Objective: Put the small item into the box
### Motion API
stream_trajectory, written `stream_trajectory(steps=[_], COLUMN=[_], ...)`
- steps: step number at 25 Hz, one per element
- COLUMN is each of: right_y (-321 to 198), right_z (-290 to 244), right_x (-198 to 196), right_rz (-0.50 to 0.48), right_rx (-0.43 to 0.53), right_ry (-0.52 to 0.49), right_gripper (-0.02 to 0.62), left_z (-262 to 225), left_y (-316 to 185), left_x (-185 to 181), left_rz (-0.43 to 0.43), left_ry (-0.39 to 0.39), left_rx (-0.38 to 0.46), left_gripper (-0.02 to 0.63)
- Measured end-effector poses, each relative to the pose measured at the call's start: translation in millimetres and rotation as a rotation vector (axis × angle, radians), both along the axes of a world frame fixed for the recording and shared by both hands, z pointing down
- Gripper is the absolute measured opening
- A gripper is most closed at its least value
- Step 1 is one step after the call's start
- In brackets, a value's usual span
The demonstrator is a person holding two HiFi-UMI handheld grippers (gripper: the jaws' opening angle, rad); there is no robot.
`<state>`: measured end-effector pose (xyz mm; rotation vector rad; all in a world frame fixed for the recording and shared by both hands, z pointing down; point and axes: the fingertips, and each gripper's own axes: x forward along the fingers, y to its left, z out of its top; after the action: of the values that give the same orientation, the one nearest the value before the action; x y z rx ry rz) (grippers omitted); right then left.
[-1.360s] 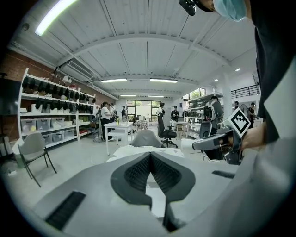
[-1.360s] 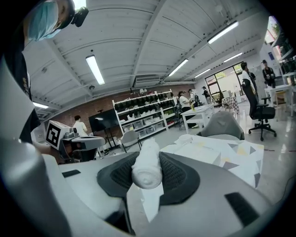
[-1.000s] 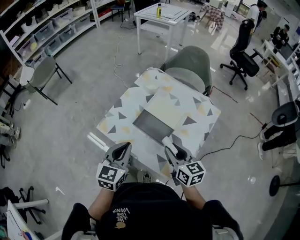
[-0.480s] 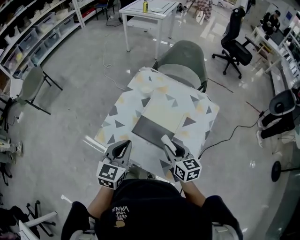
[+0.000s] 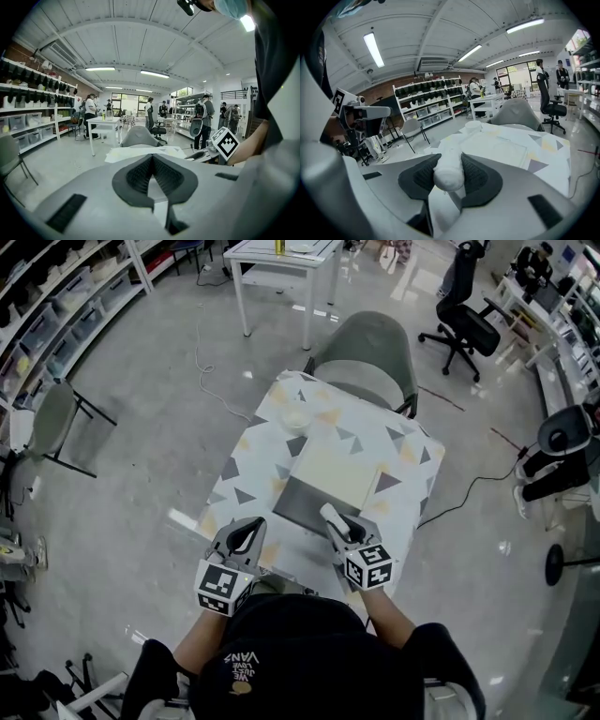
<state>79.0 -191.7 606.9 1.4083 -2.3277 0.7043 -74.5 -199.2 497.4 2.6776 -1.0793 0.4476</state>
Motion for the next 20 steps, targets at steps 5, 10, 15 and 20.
stream_trajectory(steps=[5,10,15,20], right_y=[-19,-37,-48,-61], right_z=[31,61,89,114], right_x=[-13,-20,-29,-38], right_rz=[-0.035,-0.063,-0.093,-0.127], right_rx=[-0.053,-0.1,-0.152,-0.198], right_ry=[0.042,0.086,0.112,0.137], right_gripper=[0.126,0.126,0.126,0.126], left_z=[8,16,19,24], left_y=[-10,-17,-24,-30], left_x=[-17,-31,-41,-49], left_rz=[-0.011,-0.036,-0.067,-0.091], left_ry=[-0.005,-0.004,0.001,-0.001], left_rx=[-0.017,-0.044,-0.054,-0.069], left_gripper=[0.006,0.006,0.006,0.005])
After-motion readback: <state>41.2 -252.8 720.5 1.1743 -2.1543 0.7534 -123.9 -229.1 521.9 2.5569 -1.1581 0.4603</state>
